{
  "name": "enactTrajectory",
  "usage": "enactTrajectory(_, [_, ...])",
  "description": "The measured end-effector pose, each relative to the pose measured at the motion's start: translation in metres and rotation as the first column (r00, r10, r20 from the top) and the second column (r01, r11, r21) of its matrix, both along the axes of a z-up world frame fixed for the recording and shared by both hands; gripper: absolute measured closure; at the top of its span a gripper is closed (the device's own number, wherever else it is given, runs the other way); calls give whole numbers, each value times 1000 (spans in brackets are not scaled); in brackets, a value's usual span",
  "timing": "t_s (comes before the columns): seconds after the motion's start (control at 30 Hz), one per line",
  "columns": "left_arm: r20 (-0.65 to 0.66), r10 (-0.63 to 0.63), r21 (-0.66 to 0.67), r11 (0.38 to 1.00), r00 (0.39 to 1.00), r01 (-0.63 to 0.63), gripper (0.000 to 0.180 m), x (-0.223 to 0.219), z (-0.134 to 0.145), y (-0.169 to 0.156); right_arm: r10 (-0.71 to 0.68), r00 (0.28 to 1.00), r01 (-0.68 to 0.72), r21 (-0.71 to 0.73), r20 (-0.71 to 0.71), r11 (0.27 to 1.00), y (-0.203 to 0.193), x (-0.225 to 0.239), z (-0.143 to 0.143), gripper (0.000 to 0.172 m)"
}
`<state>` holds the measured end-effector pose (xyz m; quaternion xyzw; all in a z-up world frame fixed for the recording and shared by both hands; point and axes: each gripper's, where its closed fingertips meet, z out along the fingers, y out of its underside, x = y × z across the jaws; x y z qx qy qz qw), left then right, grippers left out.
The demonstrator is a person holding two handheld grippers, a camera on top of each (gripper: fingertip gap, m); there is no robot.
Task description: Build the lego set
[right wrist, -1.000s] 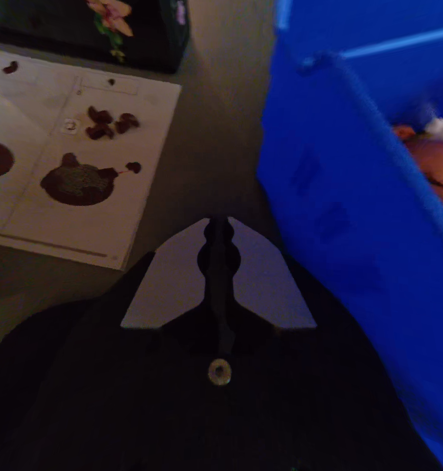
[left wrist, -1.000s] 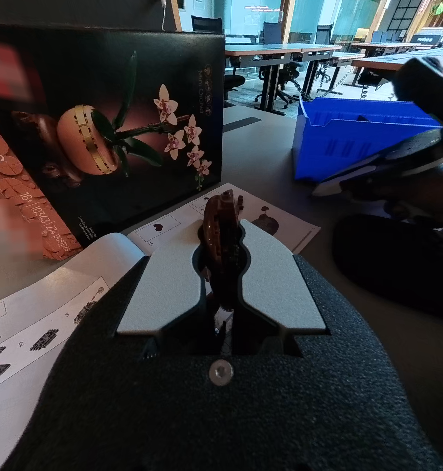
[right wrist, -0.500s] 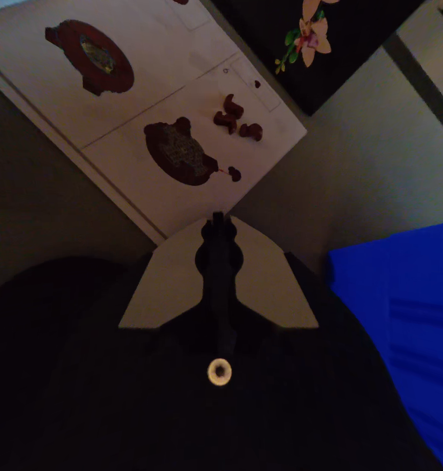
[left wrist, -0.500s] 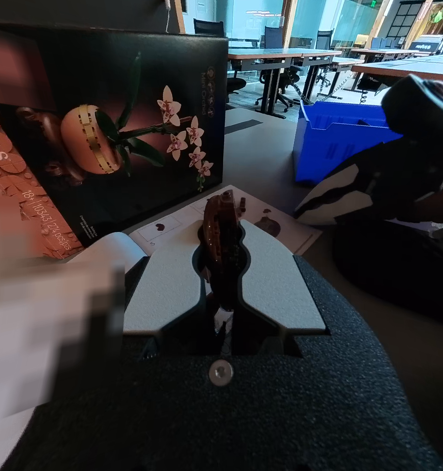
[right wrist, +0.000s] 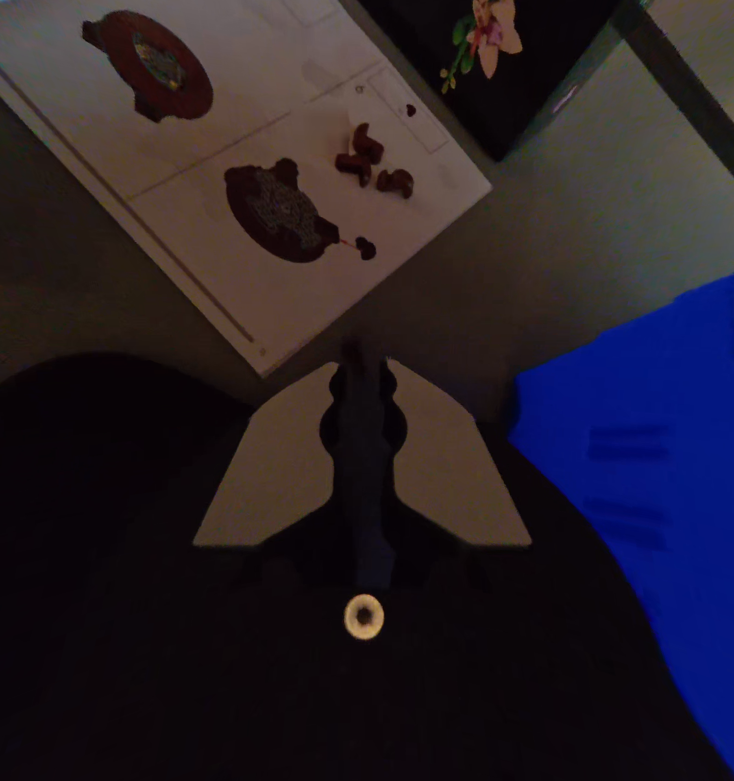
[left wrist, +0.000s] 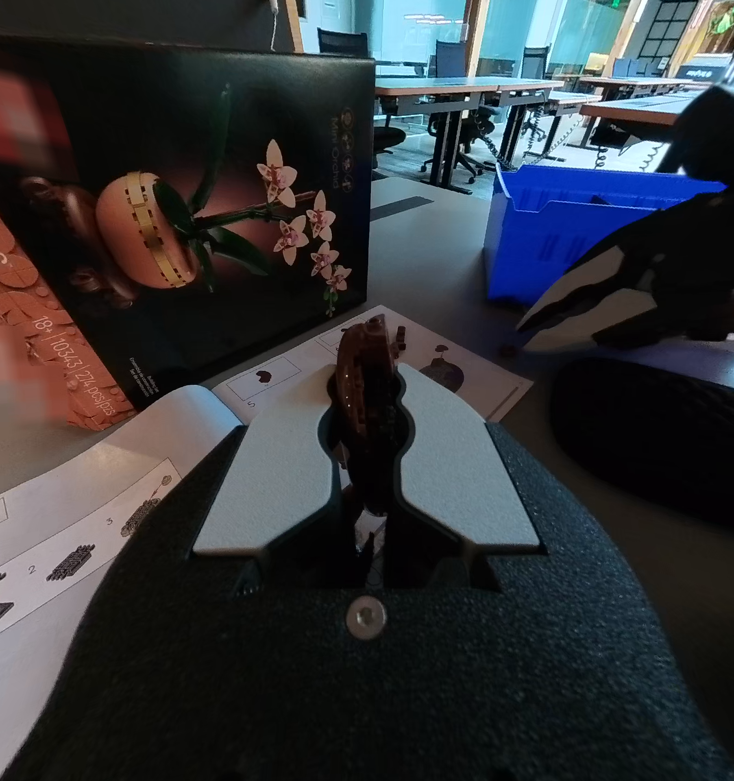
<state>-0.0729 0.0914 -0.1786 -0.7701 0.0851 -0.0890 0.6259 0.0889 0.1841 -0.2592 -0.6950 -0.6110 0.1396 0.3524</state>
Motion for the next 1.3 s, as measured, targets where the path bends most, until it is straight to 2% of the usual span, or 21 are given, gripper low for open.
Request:
enactTrajectory(0.07, [0,0,2,1000,1000,0,159,0,0,0,18,1000,-18,-6,20,1000,0,-4,-6,156])
enactTrajectory(0.13, [5,1,3,1000,1000,-1,159,-1,0,0,26,999,-26,6,23,1000,2,-9,-10,165])
enactTrajectory(0.2, [9,0,3,1000,1000,0,159,-1,0,0,26,999,-25,-17,27,1000,0,-8,-10,166])
enactTrajectory(0.3, [3,-6,0,1000,1000,6,159,0,0,0,38,996,-56,-221,-87,974,-26,-8,9,166])
enactTrajectory(0.37, [-8,-13,0,1000,1000,13,159,2,0,0,41,992,-96,-489,-121,867,-62,2,24,166])
enactTrajectory(0.43, [-25,-18,5,1000,1000,18,159,5,0,-1,32,997,-74,-653,-76,754,-90,21,33,166])
enactTrajectory(0.47, [-33,-22,8,1000,999,22,159,6,0,-1,49,998,-60,-674,-36,736,-100,32,32,166])
enactTrajectory(0.6, [-37,-42,17,999,998,42,159,12,2,-3,136,979,-8,-638,152,770,-118,60,7,165])
enactTrajectory(0.7, [-42,-46,19,999,998,47,159,14,2,-3,167,977,-50,-621,132,782,-119,58,8,161])
enactTrajectory(0.9, [-59,-35,18,999,998,37,159,13,1,-2,168,977,-94,-437,133,895,-98,61,16,141])
enactTrajectory(0.97, [-63,-34,15,999,997,35,159,13,0,-2,174,978,-135,-297,112,945,-90,61,24,133])
enactTrajectory(1.03, [-67,-33,14,999,997,34,159,13,-1,-1,204,977,-198,-81,63,977,-85,58,38,132])
enactTrajectory(1.1, [-70,-35,13,999,997,36,159,13,-1,-1,238,971,-240,129,35,962,-90,55,47,139])
enactTrajectory(1.13, [-72,-36,14,999,997,37,159,14,-1,-1,271,962,-274,191,40,943,-99,55,45,149])
enactTrajectory(1.17, [-73,-36,14,999,997,37,159,14,-1,-1,300,952,-305,225,59,925,-110,56,40,157])
enactTrajectory(1.23, [-75,-37,14,999,996,38,159,14,-1,-1,286,949,-313,267,136,911,-118,62,27,161])
enactTrajectory(1.3, [-77,-37,16,999,996,39,159,14,-1,-1,260,954,-295,318,148,901,-121,63,23,164])
